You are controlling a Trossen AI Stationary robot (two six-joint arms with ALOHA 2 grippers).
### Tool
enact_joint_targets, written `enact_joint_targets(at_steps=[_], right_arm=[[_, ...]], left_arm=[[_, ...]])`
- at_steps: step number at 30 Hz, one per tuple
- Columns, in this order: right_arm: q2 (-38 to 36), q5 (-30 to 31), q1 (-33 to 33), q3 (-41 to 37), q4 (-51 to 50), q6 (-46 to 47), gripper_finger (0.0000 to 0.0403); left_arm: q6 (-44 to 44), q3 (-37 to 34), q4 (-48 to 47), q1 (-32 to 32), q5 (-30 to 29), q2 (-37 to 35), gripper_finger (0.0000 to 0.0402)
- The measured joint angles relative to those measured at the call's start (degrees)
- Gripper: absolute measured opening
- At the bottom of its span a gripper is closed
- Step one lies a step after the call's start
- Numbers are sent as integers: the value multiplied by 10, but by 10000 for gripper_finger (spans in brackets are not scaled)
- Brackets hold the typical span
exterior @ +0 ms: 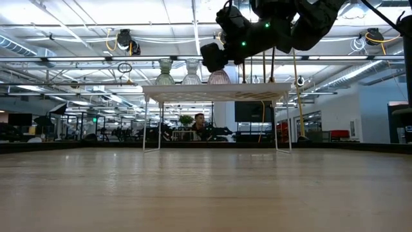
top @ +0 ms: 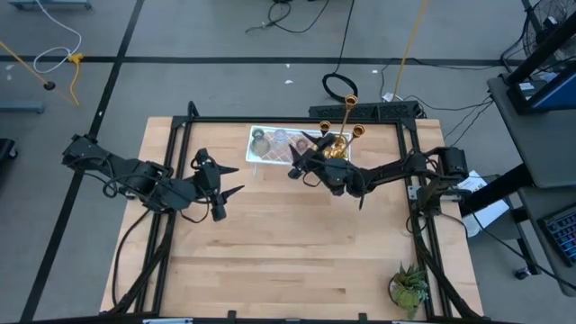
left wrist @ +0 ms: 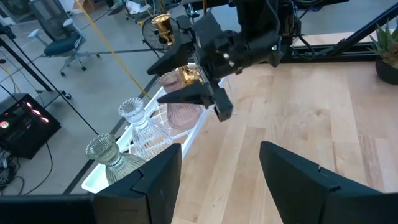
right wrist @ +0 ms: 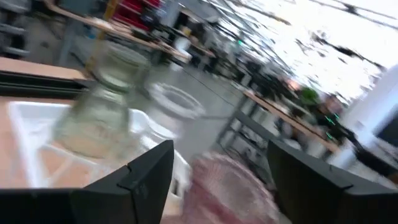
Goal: Pick & Place candle stick holders
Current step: Return to Home Position
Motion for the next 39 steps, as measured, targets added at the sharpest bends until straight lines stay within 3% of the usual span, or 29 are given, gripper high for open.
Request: enact_joint_targets(at_steps=[4, 10, 17, 24, 28, 32, 36, 39], right_arm=[[0, -61, 4, 0, 11, -17, 245], [0, -62, 29, 0, 40, -72, 226], [0, 75, 52, 0, 42, -115, 202], [0, 87, 97, 0, 43, -142, 173], [-1, 114, 129, -13, 31, -100, 137], [-1, 102, 127, -32, -13, -8, 82], [-1, -2, 96, -41, -73, 99, 14], [-1, -21, 73, -40, -94, 141, 10]], left_arm=[[0, 0, 0, 0, 0, 0, 225], [0, 0, 0, 0, 0, 0, 225], [-1, 0, 0, 0, 0, 0, 225], [-1, 0, 0, 0, 0, 0, 225], [-1, 0, 0, 0, 16, 3, 225], [-2, 0, 2, 0, 39, 7, 225], [-2, -1, 3, 0, 45, 18, 225], [-2, 0, 4, 0, 44, 27, 225]])
